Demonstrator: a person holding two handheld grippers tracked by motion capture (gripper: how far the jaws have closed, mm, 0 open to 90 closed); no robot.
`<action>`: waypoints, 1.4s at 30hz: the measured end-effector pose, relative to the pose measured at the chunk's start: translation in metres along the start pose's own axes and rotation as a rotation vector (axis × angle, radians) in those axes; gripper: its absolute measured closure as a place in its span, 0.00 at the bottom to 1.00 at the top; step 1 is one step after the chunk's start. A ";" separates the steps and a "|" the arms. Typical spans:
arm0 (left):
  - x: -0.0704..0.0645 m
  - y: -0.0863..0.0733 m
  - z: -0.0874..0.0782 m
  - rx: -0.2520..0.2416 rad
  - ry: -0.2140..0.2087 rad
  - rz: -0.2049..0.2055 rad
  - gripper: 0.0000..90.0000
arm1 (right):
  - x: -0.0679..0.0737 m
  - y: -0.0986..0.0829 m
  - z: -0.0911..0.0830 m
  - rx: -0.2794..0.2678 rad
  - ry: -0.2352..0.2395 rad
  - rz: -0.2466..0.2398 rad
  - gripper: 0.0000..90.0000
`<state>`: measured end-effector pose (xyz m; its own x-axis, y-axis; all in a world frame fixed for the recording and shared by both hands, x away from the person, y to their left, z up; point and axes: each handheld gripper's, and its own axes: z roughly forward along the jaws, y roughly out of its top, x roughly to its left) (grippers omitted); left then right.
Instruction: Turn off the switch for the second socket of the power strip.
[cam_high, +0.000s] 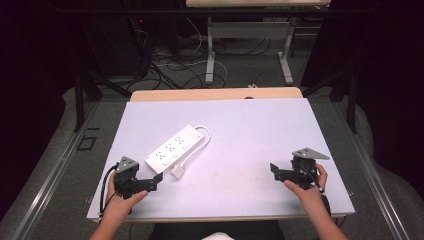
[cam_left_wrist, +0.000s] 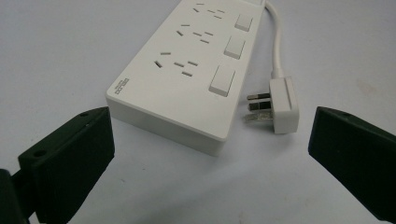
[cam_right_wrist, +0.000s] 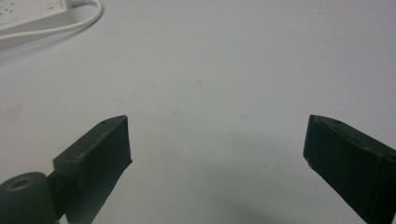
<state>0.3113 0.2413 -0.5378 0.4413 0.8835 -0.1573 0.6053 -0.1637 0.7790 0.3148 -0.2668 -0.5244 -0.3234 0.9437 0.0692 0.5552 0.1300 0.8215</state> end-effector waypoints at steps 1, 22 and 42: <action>0.000 0.000 0.000 -0.003 -0.001 0.000 0.00 | 0.003 -0.003 -0.006 -0.011 -0.014 -0.029 0.06; -0.008 0.038 -0.002 -0.014 -0.017 -0.021 0.00 | -0.002 -0.012 -0.005 -0.022 0.002 -0.032 0.05; -0.008 0.070 -0.006 -0.013 0.015 -0.014 0.05 | -0.002 -0.012 0.000 -0.006 0.011 -0.023 0.05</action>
<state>0.3460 0.2256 -0.4784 0.4227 0.8922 -0.1592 0.6026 -0.1455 0.7846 0.3086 -0.2705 -0.5346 -0.3447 0.9370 0.0564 0.5427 0.1499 0.8264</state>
